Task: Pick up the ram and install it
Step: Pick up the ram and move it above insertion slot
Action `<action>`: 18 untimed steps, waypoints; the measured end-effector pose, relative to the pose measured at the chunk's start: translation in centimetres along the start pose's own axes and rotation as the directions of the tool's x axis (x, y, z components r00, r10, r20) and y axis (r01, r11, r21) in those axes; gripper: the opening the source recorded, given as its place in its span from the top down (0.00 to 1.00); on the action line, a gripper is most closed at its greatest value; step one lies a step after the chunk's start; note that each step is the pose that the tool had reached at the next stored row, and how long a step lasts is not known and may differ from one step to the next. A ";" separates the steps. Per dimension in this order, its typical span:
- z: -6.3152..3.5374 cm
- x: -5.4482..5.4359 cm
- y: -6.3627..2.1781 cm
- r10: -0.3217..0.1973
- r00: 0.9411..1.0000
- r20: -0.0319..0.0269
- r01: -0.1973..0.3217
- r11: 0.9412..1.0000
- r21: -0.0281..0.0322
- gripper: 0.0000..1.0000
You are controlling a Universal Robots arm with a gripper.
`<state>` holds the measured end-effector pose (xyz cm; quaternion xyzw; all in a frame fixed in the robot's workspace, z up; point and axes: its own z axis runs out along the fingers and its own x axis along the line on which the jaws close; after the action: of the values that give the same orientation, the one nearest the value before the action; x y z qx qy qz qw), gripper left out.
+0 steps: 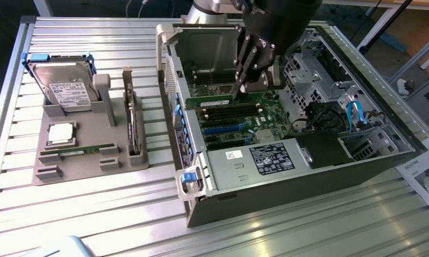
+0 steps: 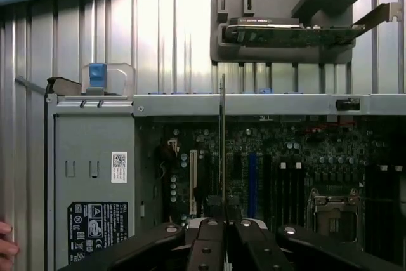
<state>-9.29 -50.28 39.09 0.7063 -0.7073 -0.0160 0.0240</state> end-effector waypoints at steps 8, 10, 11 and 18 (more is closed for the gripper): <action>-0.24 0.2 -4.39 0.000 1.000 0.000 0.000 1.000 -0.001 0.88; -0.30 0.3 -5.36 0.000 1.000 0.000 0.000 1.000 -0.001 0.88; -0.32 0.3 -5.88 0.000 1.000 0.000 0.000 1.000 -0.001 0.88; -0.46 0.4 -8.32 0.000 1.000 0.000 0.000 1.000 -0.002 0.88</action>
<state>-0.95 -50.67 39.09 0.7063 -0.7073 -0.0166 0.0245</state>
